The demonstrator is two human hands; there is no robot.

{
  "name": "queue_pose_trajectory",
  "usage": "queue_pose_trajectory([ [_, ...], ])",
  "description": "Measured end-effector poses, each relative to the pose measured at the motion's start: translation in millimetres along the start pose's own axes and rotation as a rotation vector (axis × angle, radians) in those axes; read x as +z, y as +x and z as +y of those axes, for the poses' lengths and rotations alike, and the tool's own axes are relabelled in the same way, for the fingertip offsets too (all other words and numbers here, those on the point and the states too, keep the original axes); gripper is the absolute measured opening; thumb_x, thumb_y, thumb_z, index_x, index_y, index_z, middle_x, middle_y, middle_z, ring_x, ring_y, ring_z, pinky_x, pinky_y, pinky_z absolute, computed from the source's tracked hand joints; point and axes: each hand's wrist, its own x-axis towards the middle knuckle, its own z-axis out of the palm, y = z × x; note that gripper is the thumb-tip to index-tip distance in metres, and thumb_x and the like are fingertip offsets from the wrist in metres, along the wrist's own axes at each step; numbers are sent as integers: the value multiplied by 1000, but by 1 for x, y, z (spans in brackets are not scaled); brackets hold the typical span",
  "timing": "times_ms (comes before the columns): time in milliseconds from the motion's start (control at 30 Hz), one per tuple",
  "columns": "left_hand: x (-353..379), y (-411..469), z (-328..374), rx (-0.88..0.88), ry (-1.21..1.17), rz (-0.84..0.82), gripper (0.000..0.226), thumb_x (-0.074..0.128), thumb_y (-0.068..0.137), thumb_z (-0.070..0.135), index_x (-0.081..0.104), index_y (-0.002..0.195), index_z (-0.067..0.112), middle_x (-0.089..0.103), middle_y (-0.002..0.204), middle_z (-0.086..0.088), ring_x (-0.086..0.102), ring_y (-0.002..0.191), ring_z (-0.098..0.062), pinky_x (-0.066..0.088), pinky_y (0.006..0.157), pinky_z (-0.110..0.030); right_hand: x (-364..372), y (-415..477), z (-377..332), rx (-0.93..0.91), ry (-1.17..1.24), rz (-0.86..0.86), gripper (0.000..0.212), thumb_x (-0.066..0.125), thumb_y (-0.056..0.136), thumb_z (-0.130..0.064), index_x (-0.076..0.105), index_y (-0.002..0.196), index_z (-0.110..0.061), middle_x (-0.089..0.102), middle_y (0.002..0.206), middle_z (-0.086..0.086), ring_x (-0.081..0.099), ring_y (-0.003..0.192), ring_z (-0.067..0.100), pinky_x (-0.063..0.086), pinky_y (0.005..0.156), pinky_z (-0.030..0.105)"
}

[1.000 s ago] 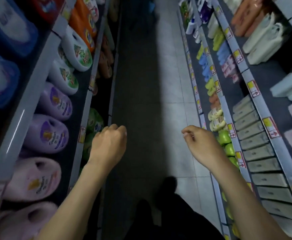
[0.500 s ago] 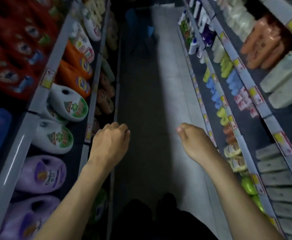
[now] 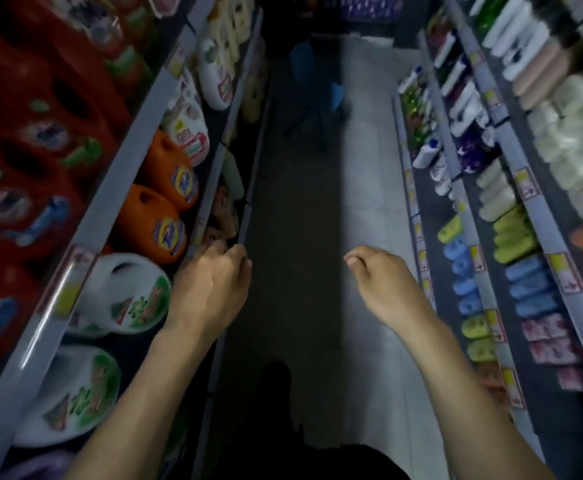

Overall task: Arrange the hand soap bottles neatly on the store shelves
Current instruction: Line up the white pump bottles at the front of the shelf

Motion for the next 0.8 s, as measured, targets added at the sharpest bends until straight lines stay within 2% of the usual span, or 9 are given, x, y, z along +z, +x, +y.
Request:
queue_pose_trajectory([
  [133,-7,109,3,66,-5,15,16,50,93,22,62,85,15,59,83,-7,58,78,-29,47,60,-37,-44,82,-8,65,-10,90,53,22,98,-45,65,93,-15,66,95,7,62,92,29,51,80,40],
  [233,-8,184,22,152,13,30,18,48,95,26,63,94,17,60,88,-6,59,82,-27,48,65,-38,-70,129,3,152,27,157,39,36,100,-38,62,83,-15,61,86,6,59,86,29,45,73,36],
  [367,15,281,50,261,37,-6,22,45,96,26,64,93,16,57,83,-5,58,79,-27,51,64,-40,-86,198,37,223,76,170,38,36,102,-30,66,101,-7,64,101,15,60,97,34,48,84,41],
  [500,37,371,78,309,55,-41,23,44,96,30,63,100,18,60,91,-6,58,85,-27,48,66,-38,-101,283,74,247,100,188,30,44,99,-34,62,88,-13,62,91,12,60,92,34,47,76,37],
  [633,43,461,99,295,112,-52,24,43,97,26,64,94,16,59,87,-6,60,82,-27,49,63,-37,-129,374,104,216,136,129,34,38,101,-30,65,103,-11,63,102,15,59,97,34,48,82,39],
  [733,41,526,108,250,85,-43,23,46,95,29,65,103,17,62,92,-6,60,85,-27,51,66,-39,-150,445,118,200,160,105,33,39,100,-34,64,99,-13,61,95,11,59,91,31,48,78,37],
  [800,41,566,109,222,90,-26,19,50,95,22,67,98,14,62,89,-8,61,82,-29,52,64,-40,-164,489,122,184,170,94,33,39,100,-35,63,96,-13,62,95,11,60,90,30,49,79,39],
])
